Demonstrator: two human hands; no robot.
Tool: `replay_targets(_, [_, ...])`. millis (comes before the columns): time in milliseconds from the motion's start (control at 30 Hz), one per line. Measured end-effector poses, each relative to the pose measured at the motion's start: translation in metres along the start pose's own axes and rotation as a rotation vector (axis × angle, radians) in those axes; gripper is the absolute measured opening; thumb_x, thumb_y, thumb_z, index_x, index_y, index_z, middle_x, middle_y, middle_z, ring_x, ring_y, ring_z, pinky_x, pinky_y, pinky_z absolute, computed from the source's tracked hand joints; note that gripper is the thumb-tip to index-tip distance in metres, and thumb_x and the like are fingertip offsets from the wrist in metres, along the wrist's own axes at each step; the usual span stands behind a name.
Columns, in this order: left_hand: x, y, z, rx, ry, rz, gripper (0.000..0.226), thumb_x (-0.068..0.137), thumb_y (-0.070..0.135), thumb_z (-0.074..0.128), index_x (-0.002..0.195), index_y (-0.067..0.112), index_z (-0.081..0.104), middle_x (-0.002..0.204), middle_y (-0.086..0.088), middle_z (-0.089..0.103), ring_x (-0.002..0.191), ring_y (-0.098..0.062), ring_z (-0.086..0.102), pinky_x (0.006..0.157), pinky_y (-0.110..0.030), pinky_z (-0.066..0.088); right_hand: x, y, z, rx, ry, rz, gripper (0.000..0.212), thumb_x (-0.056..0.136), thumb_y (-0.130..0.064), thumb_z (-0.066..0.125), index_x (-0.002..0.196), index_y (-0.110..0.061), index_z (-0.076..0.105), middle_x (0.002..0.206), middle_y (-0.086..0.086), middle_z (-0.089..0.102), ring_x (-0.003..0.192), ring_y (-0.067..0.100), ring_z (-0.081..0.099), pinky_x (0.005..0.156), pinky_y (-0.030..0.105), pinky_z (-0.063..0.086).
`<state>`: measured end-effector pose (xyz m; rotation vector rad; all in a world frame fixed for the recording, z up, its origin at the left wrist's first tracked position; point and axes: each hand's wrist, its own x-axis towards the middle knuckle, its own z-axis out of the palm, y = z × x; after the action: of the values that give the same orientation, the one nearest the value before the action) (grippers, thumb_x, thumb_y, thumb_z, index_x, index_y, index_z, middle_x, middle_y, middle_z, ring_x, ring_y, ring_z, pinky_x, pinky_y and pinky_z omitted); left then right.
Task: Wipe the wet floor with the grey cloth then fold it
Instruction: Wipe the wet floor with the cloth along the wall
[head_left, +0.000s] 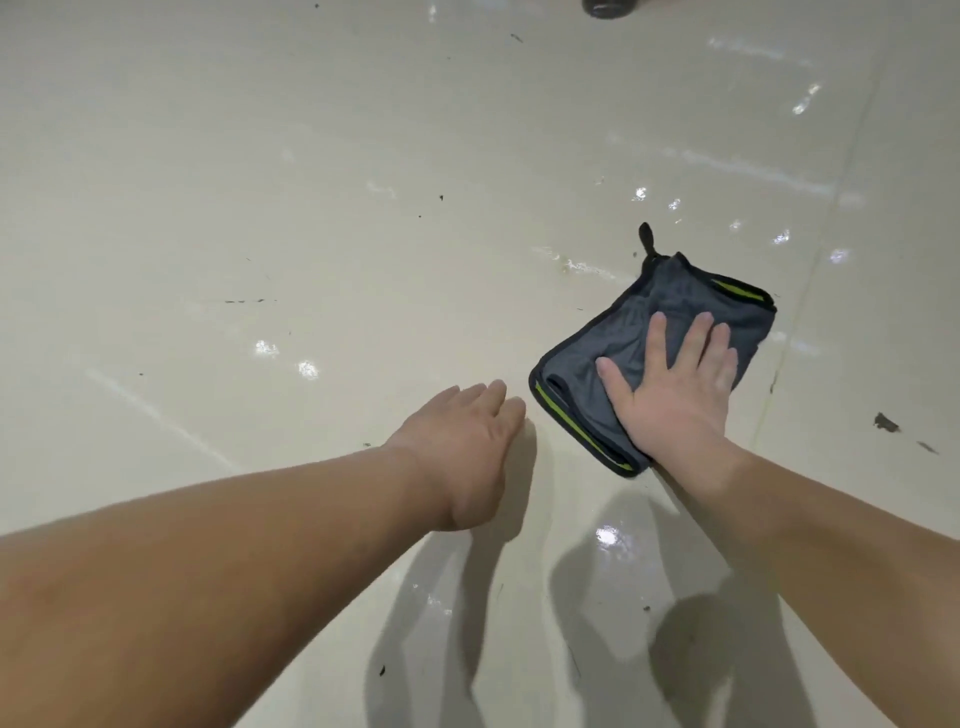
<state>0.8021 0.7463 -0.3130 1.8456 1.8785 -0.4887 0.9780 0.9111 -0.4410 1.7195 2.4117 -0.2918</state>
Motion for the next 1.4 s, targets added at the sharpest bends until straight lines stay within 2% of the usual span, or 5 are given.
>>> replay_targets(767, [-0.163, -0.096, 0.130, 0.175, 0.161, 0.337, 0.072, 0.099, 0.022, 0.048, 0.160, 0.011, 0.012, 0.169, -0.017, 0.006, 0.154, -0.034, 0.014, 0.126, -0.042, 0.012, -0.319, -0.124, 0.091, -0.054, -0.071, -0.283, 0.086, 0.096, -0.060, 0.034, 0.158, 0.000, 0.027, 0.162, 0.038, 0.010, 0.151, 0.056, 0.010, 0.117, 0.069, 0.020])
replay_targets(933, [-0.226, -0.166, 0.146, 0.146, 0.145, 0.287, 0.064, 0.084, 0.022, 0.064, 0.144, 0.008, 0.045, 0.149, -0.017, 0.044, 0.129, -0.034, 0.050, 0.107, -0.045, 0.043, -0.303, -0.216, 0.086, -0.110, -0.210, -0.642, 0.095, 0.094, -0.076, 0.025, 0.164, -0.016, 0.006, 0.165, 0.030, -0.016, 0.153, 0.047, -0.016, 0.121, 0.061, 0.001])
replay_targets(1133, [-0.270, -0.215, 0.166, 0.164, 0.067, 0.171, 0.071, 0.095, 0.033, 0.051, 0.156, 0.008, 0.025, 0.165, -0.019, 0.017, 0.147, -0.034, 0.028, 0.122, -0.042, 0.026, -0.231, -0.300, 0.051, -0.329, -0.582, -0.782, 0.106, 0.082, -0.091, 0.021, 0.144, -0.035, -0.044, 0.143, 0.009, -0.061, 0.131, 0.028, -0.058, 0.119, 0.052, -0.024])
replay_targets(1267, [-0.267, -0.218, 0.180, 0.126, 0.202, 0.160, 0.069, 0.082, 0.034, 0.067, 0.143, 0.005, 0.051, 0.152, -0.023, 0.044, 0.135, -0.036, 0.049, 0.117, -0.037, 0.035, -0.223, -0.300, 0.020, -0.299, -0.601, -0.848, 0.096, 0.095, -0.071, 0.039, 0.161, -0.030, -0.017, 0.163, 0.011, -0.035, 0.151, 0.030, -0.031, 0.127, 0.045, -0.007])
replay_targets(1400, [-0.224, -0.185, 0.202, -0.051, 0.264, 0.237, 0.074, 0.092, 0.043, 0.056, 0.154, 0.006, 0.037, 0.164, -0.028, 0.022, 0.151, -0.044, 0.021, 0.123, -0.052, 0.023, -0.221, -0.301, -0.031, -0.387, -0.500, -0.887, 0.050, 0.102, -0.053, 0.039, 0.137, -0.019, 0.050, 0.141, 0.008, 0.049, 0.131, 0.030, 0.050, 0.104, 0.044, 0.046])
